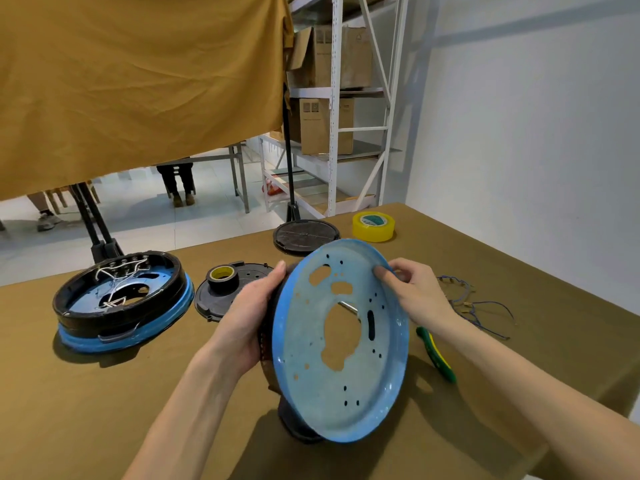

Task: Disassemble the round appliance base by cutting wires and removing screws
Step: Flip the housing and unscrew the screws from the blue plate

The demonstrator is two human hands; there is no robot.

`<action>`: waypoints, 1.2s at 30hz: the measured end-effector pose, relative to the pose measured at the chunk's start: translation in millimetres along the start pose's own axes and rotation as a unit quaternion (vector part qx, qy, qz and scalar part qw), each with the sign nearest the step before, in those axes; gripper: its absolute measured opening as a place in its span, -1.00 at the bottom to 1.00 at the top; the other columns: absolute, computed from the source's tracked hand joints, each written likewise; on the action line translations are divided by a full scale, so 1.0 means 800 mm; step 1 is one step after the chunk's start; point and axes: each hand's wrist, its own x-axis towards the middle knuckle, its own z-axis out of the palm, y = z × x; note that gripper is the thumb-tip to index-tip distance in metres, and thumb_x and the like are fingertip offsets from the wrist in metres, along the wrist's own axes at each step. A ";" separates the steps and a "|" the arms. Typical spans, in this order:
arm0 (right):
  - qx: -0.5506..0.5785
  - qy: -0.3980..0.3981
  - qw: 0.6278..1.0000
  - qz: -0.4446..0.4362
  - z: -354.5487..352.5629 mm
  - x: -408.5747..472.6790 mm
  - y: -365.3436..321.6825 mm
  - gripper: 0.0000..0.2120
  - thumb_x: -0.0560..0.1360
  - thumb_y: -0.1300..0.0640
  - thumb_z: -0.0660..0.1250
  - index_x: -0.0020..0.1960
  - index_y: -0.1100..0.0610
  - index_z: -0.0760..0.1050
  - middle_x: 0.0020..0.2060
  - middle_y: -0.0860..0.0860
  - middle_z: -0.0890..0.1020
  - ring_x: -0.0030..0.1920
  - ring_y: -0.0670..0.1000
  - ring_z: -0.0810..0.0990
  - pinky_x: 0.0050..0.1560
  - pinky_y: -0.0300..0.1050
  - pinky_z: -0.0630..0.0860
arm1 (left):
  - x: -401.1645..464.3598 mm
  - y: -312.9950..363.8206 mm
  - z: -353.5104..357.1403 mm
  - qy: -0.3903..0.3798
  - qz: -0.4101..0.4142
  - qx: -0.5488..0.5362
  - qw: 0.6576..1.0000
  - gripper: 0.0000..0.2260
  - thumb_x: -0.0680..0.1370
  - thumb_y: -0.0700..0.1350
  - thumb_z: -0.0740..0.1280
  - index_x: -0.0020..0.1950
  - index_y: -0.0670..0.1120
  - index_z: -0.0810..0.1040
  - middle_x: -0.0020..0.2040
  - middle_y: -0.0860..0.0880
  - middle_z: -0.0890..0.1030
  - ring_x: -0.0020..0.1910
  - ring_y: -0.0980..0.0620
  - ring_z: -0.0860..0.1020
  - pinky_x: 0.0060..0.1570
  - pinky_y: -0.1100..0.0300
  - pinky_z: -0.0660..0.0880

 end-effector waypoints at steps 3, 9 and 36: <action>0.047 0.013 0.998 0.031 -0.003 0.007 -0.015 -0.83 0.62 -0.01 0.37 0.05 0.07 0.65 -0.14 -0.06 0.71 -0.16 -0.15 0.65 -0.21 -0.31 0.51 | -0.015 0.014 0.022 -0.004 0.118 0.032 0.993 -0.62 0.52 0.24 0.34 0.02 -0.02 0.76 -0.07 -0.13 0.76 -0.22 -0.02 0.72 -0.29 0.17 0.63; 0.216 0.052 0.951 0.214 -0.026 0.006 -0.036 -0.66 0.69 0.04 0.22 0.26 0.29 0.53 -0.10 0.14 0.65 -0.13 0.09 0.63 -0.08 -0.05 0.57 | -0.022 -0.010 0.069 -0.012 0.317 0.040 0.947 -0.80 0.61 0.02 0.33 0.18 0.21 0.68 0.05 0.03 0.75 -0.02 0.05 0.72 -0.17 0.29 0.63; 0.425 0.123 0.847 0.297 -0.088 -0.035 0.043 -0.63 0.63 -0.03 0.35 0.32 0.17 0.58 0.02 0.19 0.73 0.01 0.14 0.75 -0.09 0.13 0.70 | 0.072 -0.144 -0.020 0.037 0.160 0.586 0.793 -0.71 0.62 0.17 0.33 0.32 0.18 0.62 0.04 0.17 0.43 0.06 0.15 0.36 0.04 0.16 0.35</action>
